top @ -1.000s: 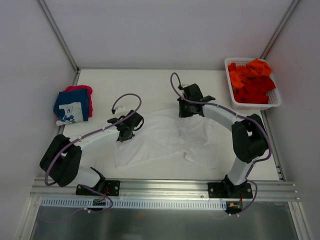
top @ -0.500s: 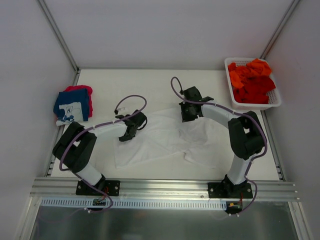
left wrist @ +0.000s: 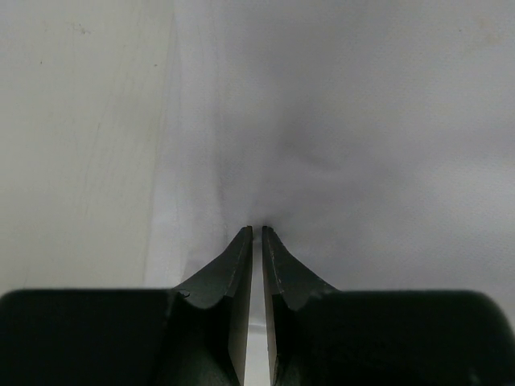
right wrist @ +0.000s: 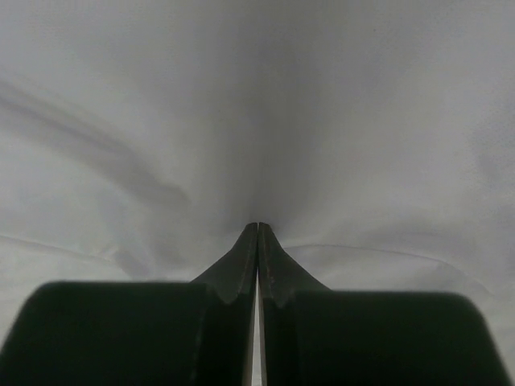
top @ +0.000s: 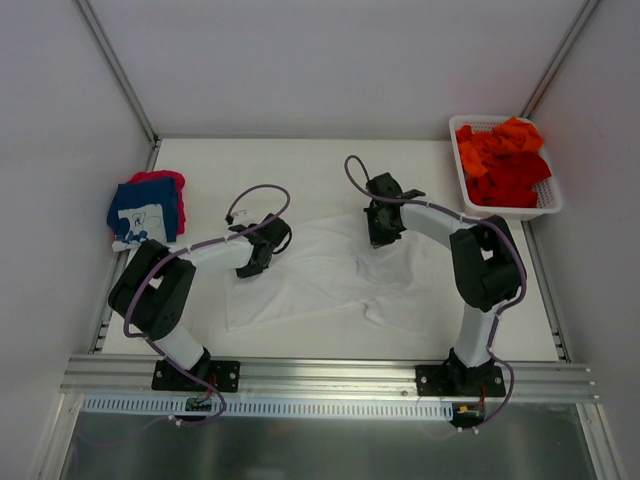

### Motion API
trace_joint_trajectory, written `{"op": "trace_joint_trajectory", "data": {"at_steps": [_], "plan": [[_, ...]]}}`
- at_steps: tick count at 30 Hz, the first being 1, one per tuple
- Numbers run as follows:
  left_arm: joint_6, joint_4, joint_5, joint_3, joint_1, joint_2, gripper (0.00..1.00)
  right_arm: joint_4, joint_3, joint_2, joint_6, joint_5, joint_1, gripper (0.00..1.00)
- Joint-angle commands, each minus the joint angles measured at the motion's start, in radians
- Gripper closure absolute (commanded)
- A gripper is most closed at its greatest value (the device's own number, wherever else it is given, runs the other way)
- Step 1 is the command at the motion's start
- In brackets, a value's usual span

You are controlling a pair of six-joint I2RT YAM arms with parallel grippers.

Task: Fold and stack the t-shirts
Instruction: Fold the tshirt

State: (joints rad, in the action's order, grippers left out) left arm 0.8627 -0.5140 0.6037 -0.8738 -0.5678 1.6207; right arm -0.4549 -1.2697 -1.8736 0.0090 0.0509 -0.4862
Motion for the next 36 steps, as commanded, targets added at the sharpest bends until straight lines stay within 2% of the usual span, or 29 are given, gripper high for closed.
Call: {"op": "trace_joint_trajectory", "data": {"at_steps": [1,10,13,18,27,31,36], "plan": [[-0.021,-0.023,-0.002,0.013,0.020,-0.022,0.90,-0.071,-0.053,-0.041,0.036,0.023,0.021,1.00],[-0.039,-0.023,-0.035,0.012,0.066,-0.019,0.89,-0.079,-0.057,-0.085,0.039,-0.040,0.123,1.00],[-0.050,-0.021,-0.041,0.021,0.095,-0.031,0.88,-0.080,-0.054,-0.081,0.026,-0.134,0.169,1.00],[-0.077,-0.021,-0.050,0.030,0.151,-0.051,0.88,-0.122,-0.082,-0.078,0.009,-0.109,0.187,0.99],[-0.132,-0.011,-0.084,-0.019,0.215,-0.009,0.89,-0.131,-0.060,-0.056,-0.027,-0.164,0.247,1.00],[-0.136,-0.012,-0.119,-0.062,0.215,0.001,0.92,-0.084,-0.042,-0.010,-0.035,-0.252,0.247,1.00],[-0.139,-0.011,-0.099,-0.092,0.212,-0.119,0.93,-0.031,-0.025,0.106,-0.066,-0.332,0.242,0.96]]}}
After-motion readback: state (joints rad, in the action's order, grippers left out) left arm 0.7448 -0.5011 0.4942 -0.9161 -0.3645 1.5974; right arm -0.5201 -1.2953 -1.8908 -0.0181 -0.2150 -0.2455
